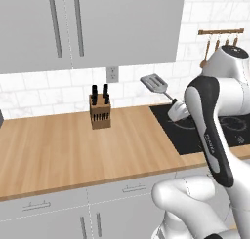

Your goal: Put the lime and eggplant in the pot. Retrieve the spatula and lightly stir the vegetables in the pot.

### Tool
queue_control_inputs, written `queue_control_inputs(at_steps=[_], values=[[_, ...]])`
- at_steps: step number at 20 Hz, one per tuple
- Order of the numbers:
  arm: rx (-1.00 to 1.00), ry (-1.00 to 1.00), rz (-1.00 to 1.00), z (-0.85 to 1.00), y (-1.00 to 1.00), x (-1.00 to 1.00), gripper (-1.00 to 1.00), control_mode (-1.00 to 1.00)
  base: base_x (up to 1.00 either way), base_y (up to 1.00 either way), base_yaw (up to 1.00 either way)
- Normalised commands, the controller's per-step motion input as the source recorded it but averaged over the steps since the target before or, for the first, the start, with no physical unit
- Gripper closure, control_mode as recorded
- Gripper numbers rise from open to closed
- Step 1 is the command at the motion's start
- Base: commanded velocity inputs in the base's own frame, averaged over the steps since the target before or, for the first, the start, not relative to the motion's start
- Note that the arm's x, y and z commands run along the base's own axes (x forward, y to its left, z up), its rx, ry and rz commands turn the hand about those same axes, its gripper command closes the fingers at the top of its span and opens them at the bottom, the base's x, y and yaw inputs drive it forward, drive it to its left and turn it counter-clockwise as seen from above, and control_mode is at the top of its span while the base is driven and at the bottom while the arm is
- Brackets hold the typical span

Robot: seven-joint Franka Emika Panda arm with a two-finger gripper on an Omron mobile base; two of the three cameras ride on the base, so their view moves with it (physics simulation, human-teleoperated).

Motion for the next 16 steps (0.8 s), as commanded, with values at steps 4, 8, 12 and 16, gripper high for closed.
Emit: queue_control_inputs(at_steps=[4,8,12,16], values=[[0.00,0.00,0.00,0.00,0.00,0.00,1.00,1.00,0.02,-0.10,0.00],[0.00,0.00,0.00,0.00,0.00,0.00,1.00,1.00,-0.02,-0.94,-0.01],[0.00,0.00,0.00,0.00,0.00,0.00,1.00,1.00,-0.05,-1.00,-0.01],[0.00,0.00,0.00,0.00,0.00,0.00,1.00,1.00,0.00,-1.00,-0.02]])
